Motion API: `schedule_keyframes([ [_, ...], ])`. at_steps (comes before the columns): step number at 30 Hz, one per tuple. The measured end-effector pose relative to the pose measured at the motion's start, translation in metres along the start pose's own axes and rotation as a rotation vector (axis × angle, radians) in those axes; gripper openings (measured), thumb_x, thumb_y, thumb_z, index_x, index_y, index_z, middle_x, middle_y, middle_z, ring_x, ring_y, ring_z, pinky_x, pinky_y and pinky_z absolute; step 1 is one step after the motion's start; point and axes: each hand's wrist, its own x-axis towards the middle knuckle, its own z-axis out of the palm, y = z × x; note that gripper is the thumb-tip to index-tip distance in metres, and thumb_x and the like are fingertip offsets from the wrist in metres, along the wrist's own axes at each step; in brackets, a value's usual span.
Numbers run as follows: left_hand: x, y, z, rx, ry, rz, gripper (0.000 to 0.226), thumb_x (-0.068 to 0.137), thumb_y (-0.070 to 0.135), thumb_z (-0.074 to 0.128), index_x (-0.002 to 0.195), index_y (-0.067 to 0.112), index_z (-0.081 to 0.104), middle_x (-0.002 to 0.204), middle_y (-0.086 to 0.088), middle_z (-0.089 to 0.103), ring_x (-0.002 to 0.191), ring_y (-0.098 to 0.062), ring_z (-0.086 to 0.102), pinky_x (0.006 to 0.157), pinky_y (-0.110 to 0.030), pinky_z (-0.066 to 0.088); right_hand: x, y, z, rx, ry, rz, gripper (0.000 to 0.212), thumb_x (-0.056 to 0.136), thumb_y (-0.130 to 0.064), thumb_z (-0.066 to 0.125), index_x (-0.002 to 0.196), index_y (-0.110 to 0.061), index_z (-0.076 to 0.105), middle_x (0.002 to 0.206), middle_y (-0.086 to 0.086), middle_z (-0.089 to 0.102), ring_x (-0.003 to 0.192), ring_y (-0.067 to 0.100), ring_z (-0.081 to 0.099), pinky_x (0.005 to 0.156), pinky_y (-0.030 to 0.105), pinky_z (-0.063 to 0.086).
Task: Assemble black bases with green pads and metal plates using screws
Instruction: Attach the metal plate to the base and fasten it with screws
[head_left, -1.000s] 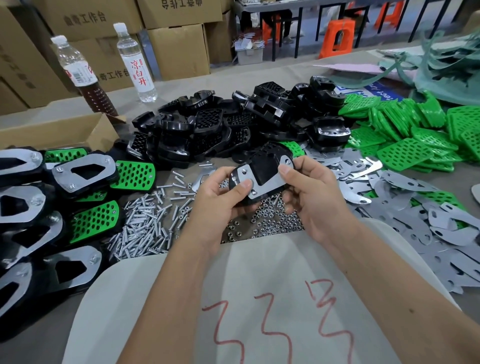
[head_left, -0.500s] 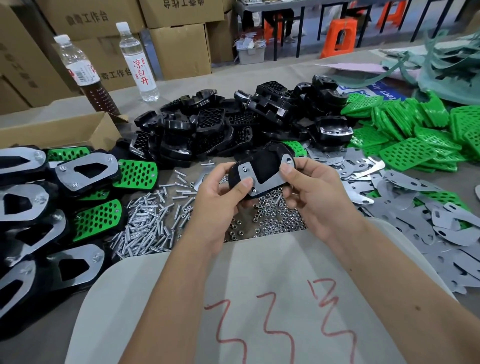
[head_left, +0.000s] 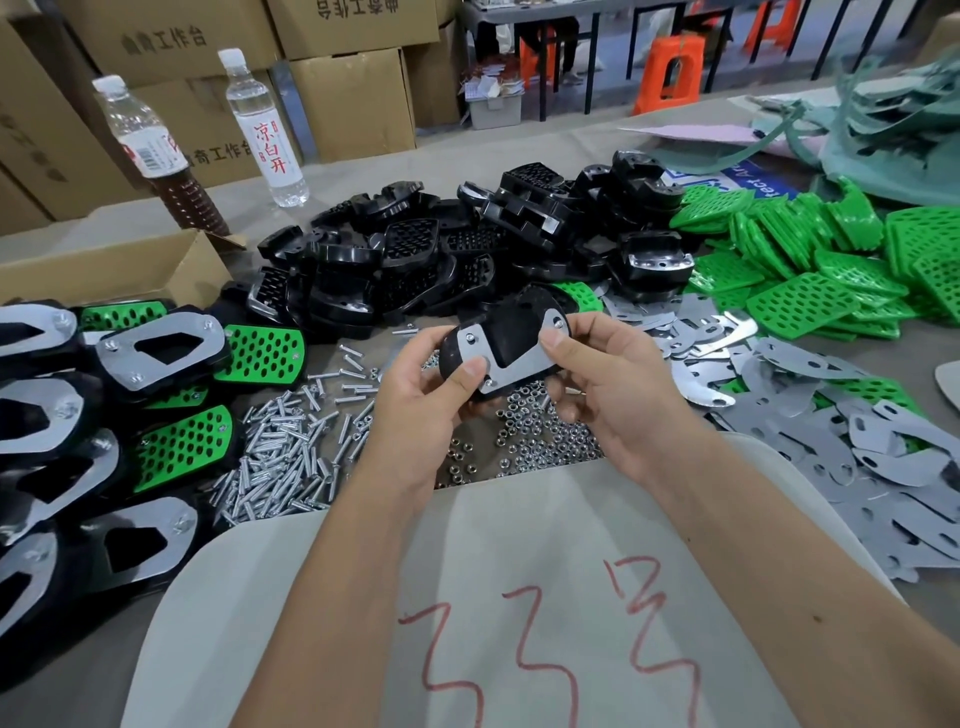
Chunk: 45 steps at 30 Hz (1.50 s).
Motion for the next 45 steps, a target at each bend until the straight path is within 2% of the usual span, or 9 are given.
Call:
schedule_keyframes([
  [4, 0.002, -0.001, -0.001, -0.025, 0.106, -0.002, 0.027, 0.098, 0.009, 0.069, 0.124, 0.011, 0.066, 0.096, -0.015, 0.074, 0.071, -0.020, 0.070, 0.065, -0.030, 0.060, 0.001, 0.000, -0.001, -0.198, 0.052, -0.114, 0.011, 0.092, -0.013, 0.077, 0.098, -0.007, 0.070, 0.089, 0.013, 0.068, 0.073, 0.016, 0.060, 0.053, 0.027, 0.052],
  [10, 0.004, 0.001, 0.000, -0.218, 0.208, -0.056, 0.011, 0.090, 0.020, 0.076, 0.093, 0.010, 0.073, 0.079, -0.001, 0.072, 0.064, -0.009, 0.061, 0.064, -0.021, 0.056, -0.003, 0.004, 0.006, -0.197, 0.112, -0.088, 0.009, 0.089, -0.007, 0.080, 0.091, -0.002, 0.072, 0.085, 0.016, 0.078, 0.071, 0.027, 0.077, 0.068, 0.033, 0.064],
  [15, -0.001, -0.002, 0.016, -0.236, 0.220, -0.014, 0.042, 0.079, 0.003, 0.083, 0.116, 0.018, 0.069, 0.082, 0.000, 0.077, 0.075, -0.013, 0.075, 0.067, -0.021, 0.059, -0.005, 0.008, 0.013, -0.009, 0.187, -0.065, 0.010, 0.090, -0.005, 0.078, 0.091, 0.003, 0.072, 0.083, 0.023, 0.074, 0.069, 0.024, 0.075, 0.067, 0.031, 0.063],
  [26, 0.008, 0.002, 0.000, -0.342, 0.354, -0.088, 0.033, 0.087, -0.005, 0.075, 0.119, -0.002, 0.067, 0.087, -0.006, 0.075, 0.063, -0.009, 0.066, 0.063, -0.021, 0.055, -0.011, 0.011, 0.023, -0.204, 0.032, -0.080, 0.024, 0.087, -0.007, 0.081, 0.108, -0.009, 0.070, 0.092, 0.007, 0.079, 0.081, 0.021, 0.077, 0.074, 0.040, 0.065],
  [30, 0.008, 0.000, -0.001, -0.358, 0.355, -0.072, 0.024, 0.091, -0.005, 0.071, 0.115, 0.000, 0.068, 0.068, 0.004, 0.068, 0.054, -0.003, 0.059, 0.059, -0.018, 0.052, -0.012, 0.009, 0.022, -0.172, -0.006, -0.089, 0.026, 0.088, -0.004, 0.080, 0.111, -0.009, 0.068, 0.096, 0.007, 0.079, 0.079, 0.021, 0.076, 0.078, 0.045, 0.065],
  [34, 0.004, 0.005, 0.003, -0.368, 0.324, -0.082, 0.026, 0.094, -0.004, 0.068, 0.120, -0.003, 0.066, 0.073, 0.000, 0.074, 0.055, -0.006, 0.064, 0.056, -0.020, 0.053, -0.013, 0.011, 0.020, -0.194, 0.016, -0.144, 0.038, 0.085, 0.000, 0.081, 0.116, -0.010, 0.063, 0.094, 0.009, 0.078, 0.077, 0.022, 0.074, 0.071, 0.037, 0.062],
  [40, 0.000, 0.007, 0.010, -0.355, 0.263, -0.109, 0.023, 0.098, 0.011, 0.068, 0.114, -0.006, 0.068, 0.106, -0.023, 0.058, 0.089, -0.031, 0.051, 0.089, -0.044, 0.051, -0.014, 0.013, 0.017, -0.208, 0.024, -0.175, 0.048, 0.076, -0.013, 0.084, 0.118, -0.020, 0.061, 0.086, 0.014, 0.076, 0.075, 0.030, 0.074, 0.083, 0.052, 0.062],
  [42, -0.003, 0.006, 0.014, -0.302, 0.244, -0.092, 0.030, 0.101, 0.019, 0.065, 0.115, -0.008, 0.068, 0.105, -0.028, 0.065, 0.088, -0.031, 0.056, 0.080, -0.040, 0.055, -0.014, 0.013, 0.017, -0.208, 0.037, -0.175, 0.048, 0.078, -0.010, 0.084, 0.118, -0.020, 0.059, 0.087, 0.015, 0.076, 0.074, 0.027, 0.074, 0.084, 0.052, 0.062],
  [45, -0.003, 0.003, 0.014, -0.249, 0.269, -0.060, 0.023, 0.104, 0.016, 0.061, 0.087, 0.004, 0.069, 0.080, -0.013, 0.066, 0.063, -0.018, 0.063, 0.059, -0.035, 0.057, -0.015, 0.013, 0.018, -0.246, -0.029, -0.151, 0.045, 0.083, -0.005, 0.083, 0.117, -0.018, 0.056, 0.092, 0.012, 0.077, 0.078, 0.029, 0.076, 0.080, 0.052, 0.063],
])
